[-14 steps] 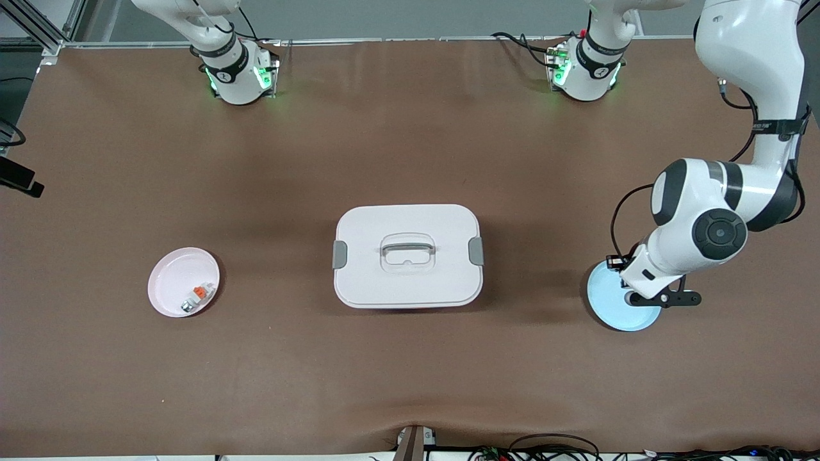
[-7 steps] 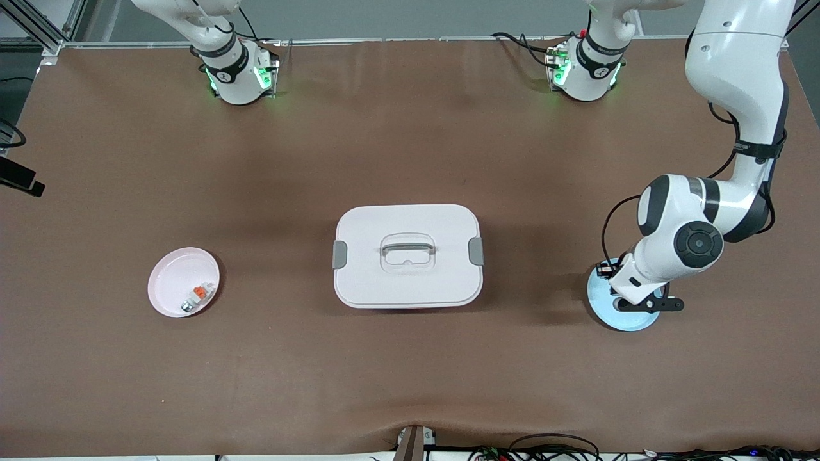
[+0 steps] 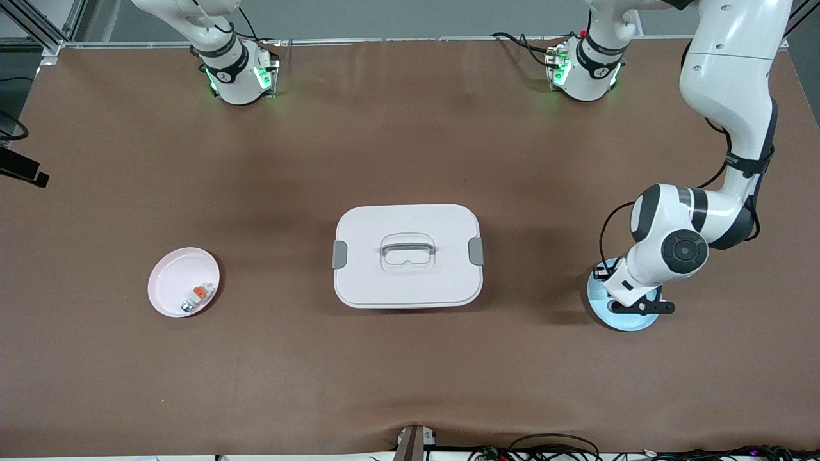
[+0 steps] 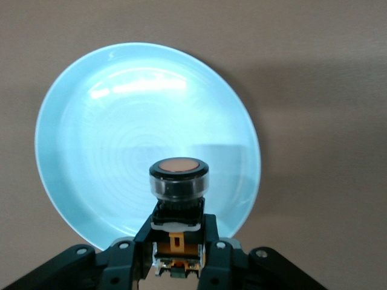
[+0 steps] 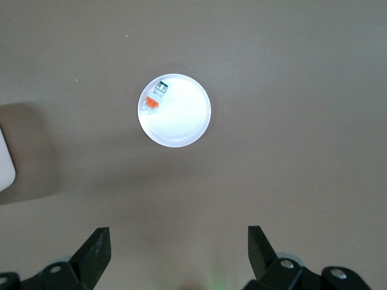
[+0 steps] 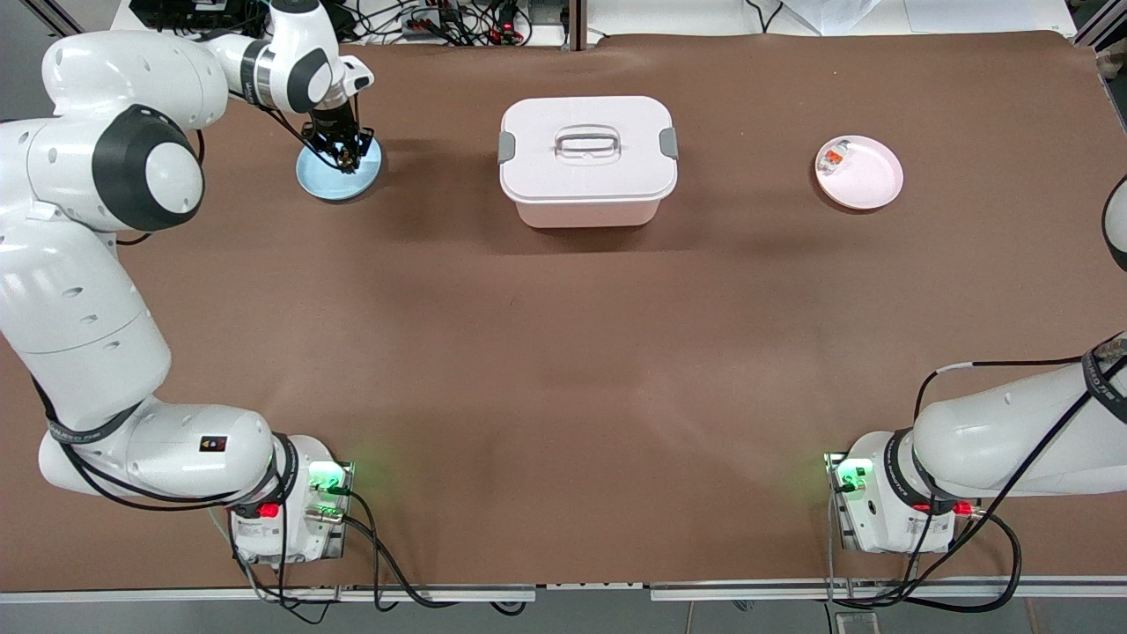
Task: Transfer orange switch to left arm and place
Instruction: 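Lower the switch onto the light-blue plate with the left gripper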
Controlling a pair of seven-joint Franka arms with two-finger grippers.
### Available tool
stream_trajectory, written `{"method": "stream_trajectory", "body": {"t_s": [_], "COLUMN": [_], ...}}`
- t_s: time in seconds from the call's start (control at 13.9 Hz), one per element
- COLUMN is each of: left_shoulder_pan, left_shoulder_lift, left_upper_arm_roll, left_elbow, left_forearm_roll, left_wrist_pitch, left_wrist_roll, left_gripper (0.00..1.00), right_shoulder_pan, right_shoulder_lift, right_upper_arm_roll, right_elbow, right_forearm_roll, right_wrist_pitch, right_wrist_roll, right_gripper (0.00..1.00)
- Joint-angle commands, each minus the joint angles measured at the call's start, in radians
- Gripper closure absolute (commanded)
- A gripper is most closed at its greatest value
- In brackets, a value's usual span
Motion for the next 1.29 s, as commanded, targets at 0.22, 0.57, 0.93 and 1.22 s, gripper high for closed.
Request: {"method": "stream_trajectory", "body": {"t_s": [0.22,0.57,0.93,1.22], "left_shoulder_pan": [0.030,0.060,0.066,0.065], "left_shoulder_lift": [0.037,0.048,-0.019,-0.102], "left_upper_arm_roll": [0.003,0.003,-0.003,-0.005], "left_elbow": [0.003,0.003,0.011,0.108], "left_forearm_roll": [0.038,0.082,0.076,0.068], "left_wrist_pitch": [0.091,0.107,0.081,-0.106], "left_wrist_roll": [-0.013,-0.010,-0.007,0.005], "left_gripper": [1.00,0.62,0.00,0.00], "right_shoulder_pan": [-0.023,-0.041,-0.026,-0.005], "right_shoulder_lift": [-0.048,-0.054,-0.069,-0.088], "right_upper_arm_roll": [0.015,0.012,0.021,0.020], "right_elbow": [-0.025,-0.019,-0.020,-0.034], "right_forearm_roll": [0.042,0.049,0.039,0.039], "right_wrist_pitch": [-0.014,-0.028,-0.018,-0.003], "right_wrist_roll": [-0.003,0.017,0.005,0.000], "right_gripper": [0.00,0.00,0.00,0.00]}}
